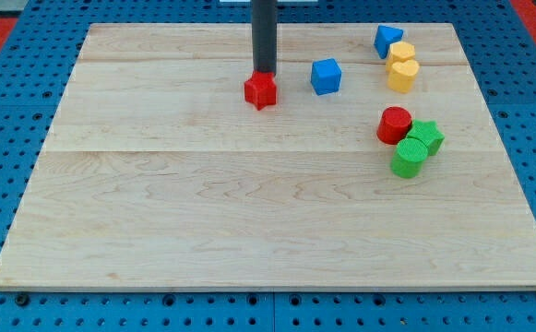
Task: Slide the red star into the left side of the red circle
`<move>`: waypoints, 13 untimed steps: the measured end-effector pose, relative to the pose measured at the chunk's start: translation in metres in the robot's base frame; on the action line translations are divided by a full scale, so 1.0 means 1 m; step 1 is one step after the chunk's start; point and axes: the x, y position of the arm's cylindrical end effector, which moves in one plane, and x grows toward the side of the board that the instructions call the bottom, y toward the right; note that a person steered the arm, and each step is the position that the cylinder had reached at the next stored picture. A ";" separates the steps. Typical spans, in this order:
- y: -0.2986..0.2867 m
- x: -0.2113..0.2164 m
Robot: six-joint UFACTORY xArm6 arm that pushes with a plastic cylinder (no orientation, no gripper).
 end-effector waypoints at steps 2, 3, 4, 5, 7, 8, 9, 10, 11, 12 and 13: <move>0.041 0.061; 0.029 0.056; -0.017 0.012; -0.059 0.006; -0.066 0.058; -0.006 0.104; 0.027 0.119; -0.025 0.106; -0.035 0.087; 0.018 0.081; 0.077 0.081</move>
